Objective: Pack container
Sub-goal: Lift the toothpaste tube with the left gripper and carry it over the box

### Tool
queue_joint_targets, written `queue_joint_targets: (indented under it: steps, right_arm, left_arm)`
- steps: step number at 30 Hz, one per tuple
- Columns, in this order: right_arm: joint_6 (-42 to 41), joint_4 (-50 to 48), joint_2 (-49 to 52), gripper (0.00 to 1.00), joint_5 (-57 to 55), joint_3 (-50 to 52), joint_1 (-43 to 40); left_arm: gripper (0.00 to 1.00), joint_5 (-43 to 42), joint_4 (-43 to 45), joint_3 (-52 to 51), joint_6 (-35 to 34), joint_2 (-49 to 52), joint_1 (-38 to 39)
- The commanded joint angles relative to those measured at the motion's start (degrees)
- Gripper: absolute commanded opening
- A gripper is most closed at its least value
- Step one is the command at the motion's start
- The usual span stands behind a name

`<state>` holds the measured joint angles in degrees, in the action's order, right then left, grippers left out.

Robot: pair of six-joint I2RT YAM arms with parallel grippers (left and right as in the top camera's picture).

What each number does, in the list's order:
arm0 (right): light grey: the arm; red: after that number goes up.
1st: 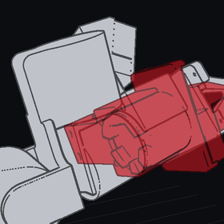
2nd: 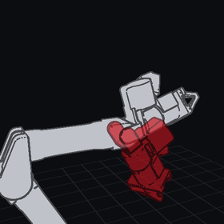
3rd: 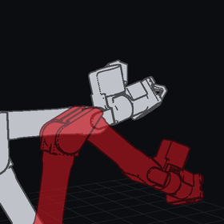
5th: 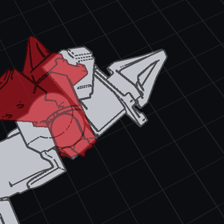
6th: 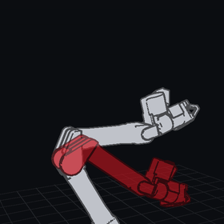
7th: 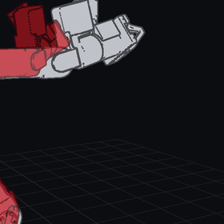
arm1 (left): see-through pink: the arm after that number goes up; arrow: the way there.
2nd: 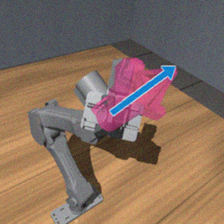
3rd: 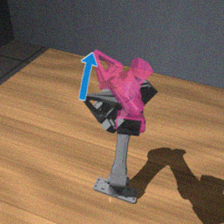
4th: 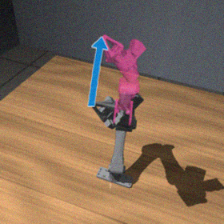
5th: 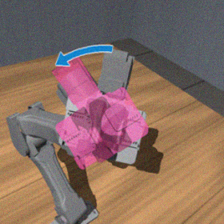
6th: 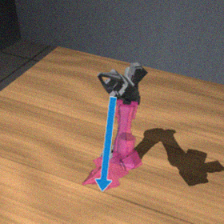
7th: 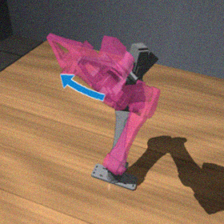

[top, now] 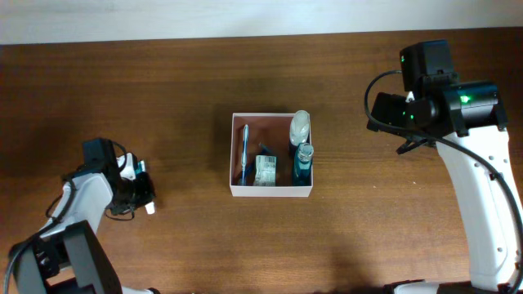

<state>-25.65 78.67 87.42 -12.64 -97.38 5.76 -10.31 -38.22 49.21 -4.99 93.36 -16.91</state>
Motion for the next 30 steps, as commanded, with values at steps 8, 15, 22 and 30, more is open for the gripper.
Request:
queue_joint_targets:
  steps: [8, 15, 22, 30]
  right_arm:
    - [-0.1, 0.0, 0.2, 0.98, -0.5, -0.8, -0.2]
    - [-0.1, 0.0, 0.2, 0.98, -0.5, -0.8, -0.2]
    - [-0.1, 0.0, 0.2, 0.98, -0.5, -0.8, -0.2]
    - [-0.1, 0.0, 0.2, 0.98, -0.5, -0.8, -0.2]
  left_arm:
    - [0.01, -18.1, -0.6, 4.7, -6.4, -15.9, 3.3]
    - [0.01, -18.9, 3.0, 4.7, -13.6, -23.8, 14.2]
    - [0.01, -17.2, 13.6, 4.7, -19.7, -25.1, 27.0]
    - [0.01, -3.4, 19.3, 4.7, -20.8, -23.3, 41.4]
